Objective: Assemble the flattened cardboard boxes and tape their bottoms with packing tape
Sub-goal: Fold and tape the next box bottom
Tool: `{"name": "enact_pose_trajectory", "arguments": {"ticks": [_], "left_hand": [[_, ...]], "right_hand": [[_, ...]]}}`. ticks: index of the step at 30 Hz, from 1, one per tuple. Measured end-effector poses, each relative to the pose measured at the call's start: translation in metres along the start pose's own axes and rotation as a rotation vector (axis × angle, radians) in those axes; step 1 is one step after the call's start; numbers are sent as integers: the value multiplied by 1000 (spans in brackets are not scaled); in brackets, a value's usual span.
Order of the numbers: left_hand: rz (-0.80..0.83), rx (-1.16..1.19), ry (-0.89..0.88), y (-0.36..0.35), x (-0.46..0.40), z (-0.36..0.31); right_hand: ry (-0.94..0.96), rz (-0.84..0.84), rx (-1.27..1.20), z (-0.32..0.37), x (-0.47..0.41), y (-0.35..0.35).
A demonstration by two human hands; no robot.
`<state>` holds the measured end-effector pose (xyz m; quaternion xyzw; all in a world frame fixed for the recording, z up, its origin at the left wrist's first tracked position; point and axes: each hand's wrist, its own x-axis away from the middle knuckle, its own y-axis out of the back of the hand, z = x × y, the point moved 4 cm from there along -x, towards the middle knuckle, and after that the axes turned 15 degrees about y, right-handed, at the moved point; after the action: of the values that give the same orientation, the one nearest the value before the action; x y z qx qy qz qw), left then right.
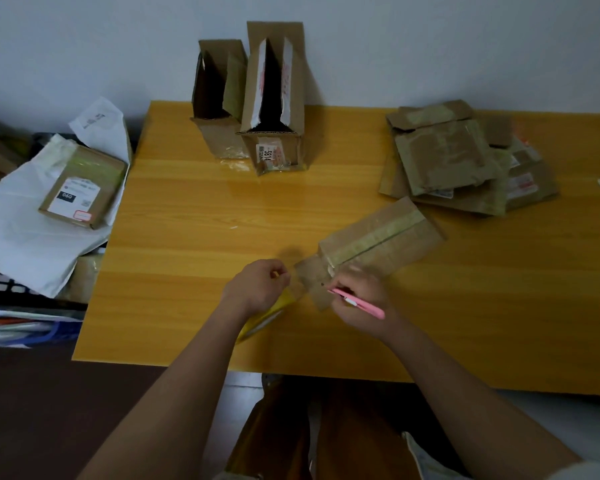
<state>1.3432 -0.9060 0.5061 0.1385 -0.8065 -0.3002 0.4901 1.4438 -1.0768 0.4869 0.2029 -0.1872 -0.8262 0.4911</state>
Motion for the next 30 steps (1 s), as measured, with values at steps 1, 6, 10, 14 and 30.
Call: {"name": "enact_pose_trajectory", "arguments": {"ticks": [1,6,10,14,30], "left_hand": [[-1,5,-1,0,1,0],[19,28,0,-1,2,1],[2,42,7,-1,1,2],[-3,30,-7,-2,-1,1],[10,299,-161,5,10,29]], "right_hand": [[-5,-14,-25,0,1,0],[-200,-274,-368,-7,1,12],[-247,-274,-389,-4,0,7],[-175,-124,-272,3,-2,-5],[-358,-404,-519,12,-14,9]]}}
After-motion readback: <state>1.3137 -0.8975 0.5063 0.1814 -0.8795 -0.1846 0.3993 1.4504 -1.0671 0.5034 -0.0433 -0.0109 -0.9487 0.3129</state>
